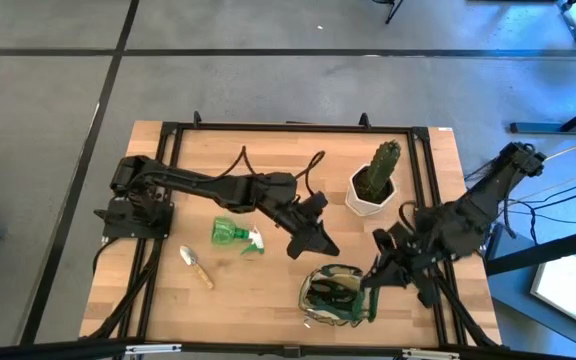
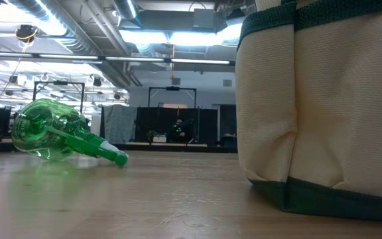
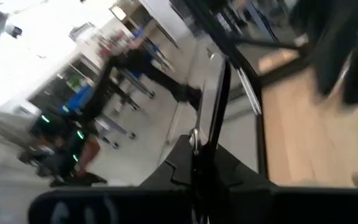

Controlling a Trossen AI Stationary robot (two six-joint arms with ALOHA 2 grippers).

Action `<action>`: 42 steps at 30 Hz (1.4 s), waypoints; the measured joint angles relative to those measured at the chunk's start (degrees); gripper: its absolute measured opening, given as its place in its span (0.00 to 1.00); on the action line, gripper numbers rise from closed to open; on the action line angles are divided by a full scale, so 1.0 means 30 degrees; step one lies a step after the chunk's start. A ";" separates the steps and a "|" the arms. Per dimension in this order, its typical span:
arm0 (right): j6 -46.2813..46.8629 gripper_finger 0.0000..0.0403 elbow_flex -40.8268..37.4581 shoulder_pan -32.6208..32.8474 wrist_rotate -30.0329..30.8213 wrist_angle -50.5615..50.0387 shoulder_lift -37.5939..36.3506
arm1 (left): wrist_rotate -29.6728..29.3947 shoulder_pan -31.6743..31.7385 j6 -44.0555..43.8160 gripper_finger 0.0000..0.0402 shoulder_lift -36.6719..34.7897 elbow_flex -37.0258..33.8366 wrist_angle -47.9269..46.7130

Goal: Pick & Place Garden tools in Gardening bag
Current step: Put the grafting pruner into the side pocket of the white bag

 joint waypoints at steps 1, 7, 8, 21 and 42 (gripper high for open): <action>0.0218 0.03 0.0000 0.0308 0.0240 -0.0273 0.0205 | -0.0276 0.0073 0.0319 0.12 -0.0059 0.0000 -0.0345; 0.1462 0.03 0.0000 0.2016 0.2092 -0.0588 0.1808 | -0.0599 -0.0099 0.0646 0.09 -0.0095 0.0000 -0.2180; 0.1585 0.03 0.0000 0.2269 0.2444 -0.0522 0.2147 | -0.0613 -0.0210 0.0699 0.09 -0.0059 0.0000 -0.2546; 0.2223 0.03 0.0000 0.4048 0.6057 0.0751 0.6054 | 0.1162 -0.1170 0.1678 0.08 -0.0045 0.0000 -0.3364; 0.4862 0.03 0.0000 0.3809 0.6907 -0.4678 0.7499 | 0.1210 -0.2035 0.1404 0.07 -0.0045 0.0000 -0.3383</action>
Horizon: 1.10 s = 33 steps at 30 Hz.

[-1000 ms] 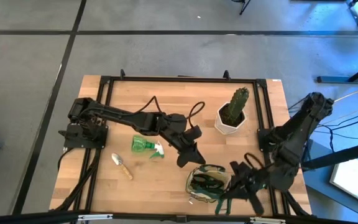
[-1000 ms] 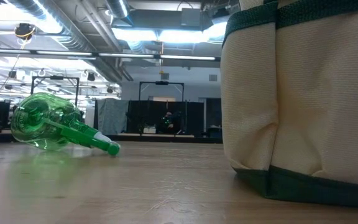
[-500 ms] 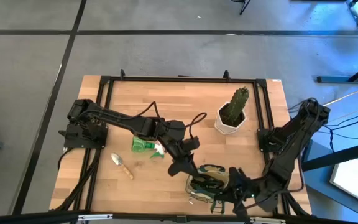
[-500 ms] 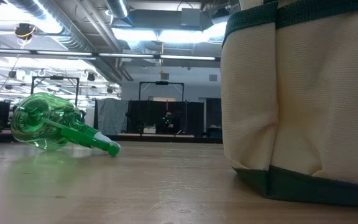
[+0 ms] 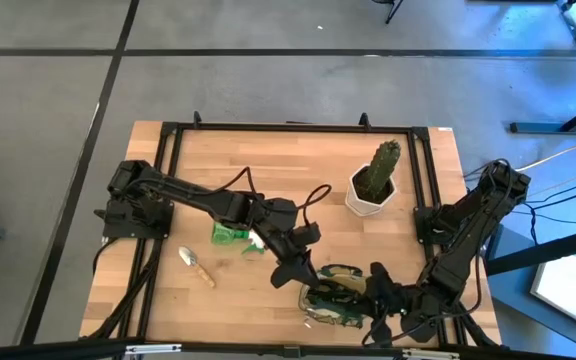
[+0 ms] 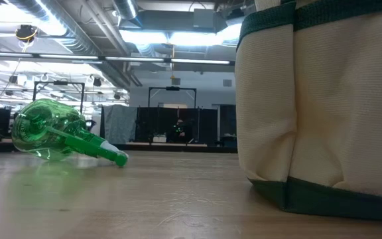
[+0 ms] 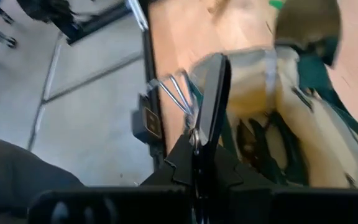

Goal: Pick & Place Garden tools in Gardening bag
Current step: Put the grafting pruner into the side pocket of the white bag

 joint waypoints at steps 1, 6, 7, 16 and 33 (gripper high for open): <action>0.0232 0.03 0.0000 0.0000 -0.0089 -0.0398 0.0000 | -0.0132 0.0009 -0.0165 0.07 0.0000 0.0000 -0.0001; 0.0713 0.03 0.0015 -0.0008 -0.0116 -0.1289 -0.0015 | -0.0287 0.0011 -0.0721 0.05 0.0007 0.0000 0.0055; 0.0649 0.03 0.0015 -0.0043 -0.0116 -0.1275 -0.0015 | -0.0313 0.0011 -0.0742 0.05 0.0007 0.0000 0.0055; -0.0222 0.03 0.0015 -0.0253 0.0018 -0.1311 -0.0635 | -0.1217 0.0011 -0.1068 0.02 0.0015 0.0000 0.0069; -0.1846 0.03 0.0009 -0.1085 0.0497 -0.2745 -0.1621 | -0.1569 0.0011 -0.1082 0.01 0.0022 0.0000 0.0069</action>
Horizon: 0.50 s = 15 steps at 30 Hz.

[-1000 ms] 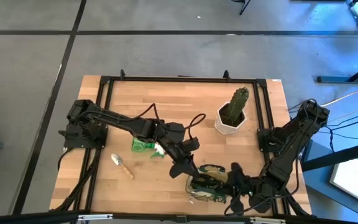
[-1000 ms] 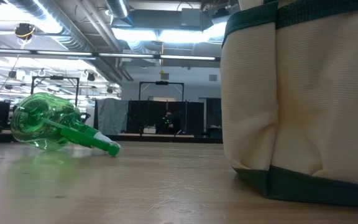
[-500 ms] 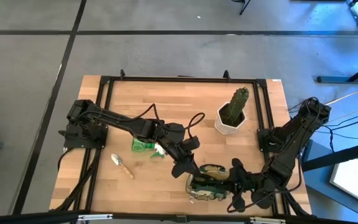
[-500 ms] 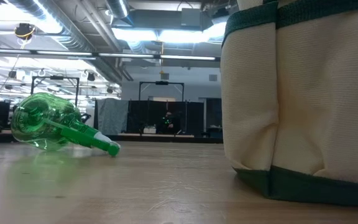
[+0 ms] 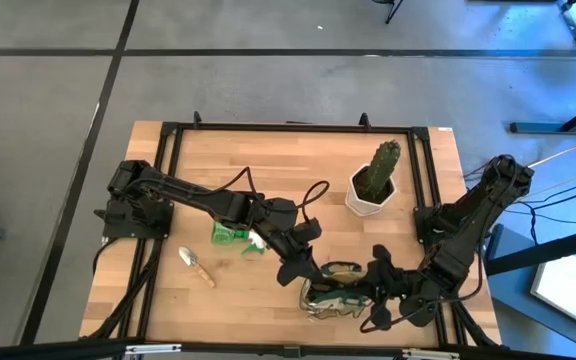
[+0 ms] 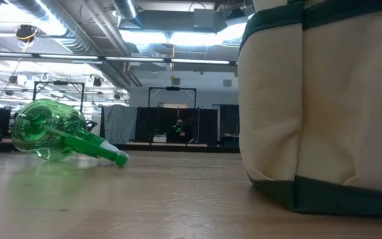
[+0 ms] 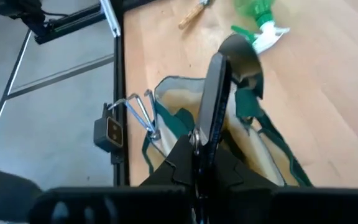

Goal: Pick & Place Garden tools in Gardening bag
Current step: Put the grafting pruner into the side pocket of the white bag

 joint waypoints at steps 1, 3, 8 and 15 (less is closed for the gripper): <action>-0.0026 0.03 -0.0001 -0.0052 0.0141 -0.0011 -0.0011 | -0.0077 0.0000 0.0000 0.01 0.0000 0.0000 0.0000; 0.0041 0.03 -0.0002 -0.0155 0.0366 -0.0210 -0.0011 | -0.0219 0.0000 0.0000 0.01 0.0000 0.0000 -0.0007; 0.0046 0.03 -0.0002 -0.0425 0.0393 -0.0271 -0.0004 | -0.0414 0.0000 0.0000 0.00 0.0000 0.0000 -0.0002; 0.0074 0.03 -0.0002 -0.0430 0.0473 -0.1341 -0.0004 | -0.0755 -0.0048 0.0000 0.00 0.0000 0.0000 -0.0007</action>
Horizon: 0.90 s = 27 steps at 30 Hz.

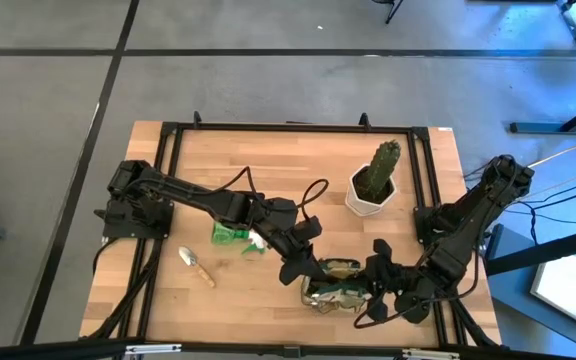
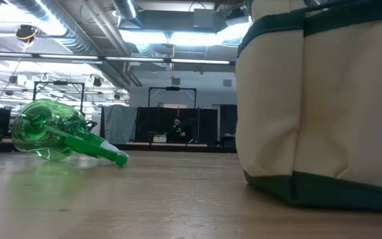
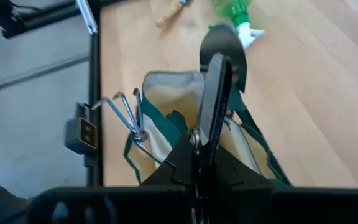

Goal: Pick & Place Garden tools in Gardening bag
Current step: Put the grafting pruner into the side pocket of the white bag

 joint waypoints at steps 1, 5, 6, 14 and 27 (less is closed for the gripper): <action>0.0080 0.03 0.0000 0.0000 0.0006 -0.0296 0.0028 | -0.0024 -0.0045 0.0000 0.00 0.0000 0.0000 0.0000; 0.0495 0.03 -0.0007 0.0000 -0.0207 -0.1131 0.0127 | -0.0090 -0.0166 0.0000 0.01 0.0000 0.0000 0.0000; 0.0490 0.03 -0.0007 0.0000 -0.0364 -0.1080 0.0162 | -0.0093 -0.0195 0.0000 0.01 0.0000 0.0000 0.0000; 0.0304 0.03 -0.0015 0.0095 -0.1006 0.0168 0.0270 | -0.0166 -0.0199 0.0000 0.01 0.0000 0.0000 0.0000; 0.0372 0.03 -0.0372 0.0167 -0.2229 0.2186 0.0787 | -0.0170 -0.0177 0.0002 0.00 0.0000 0.0000 -0.0070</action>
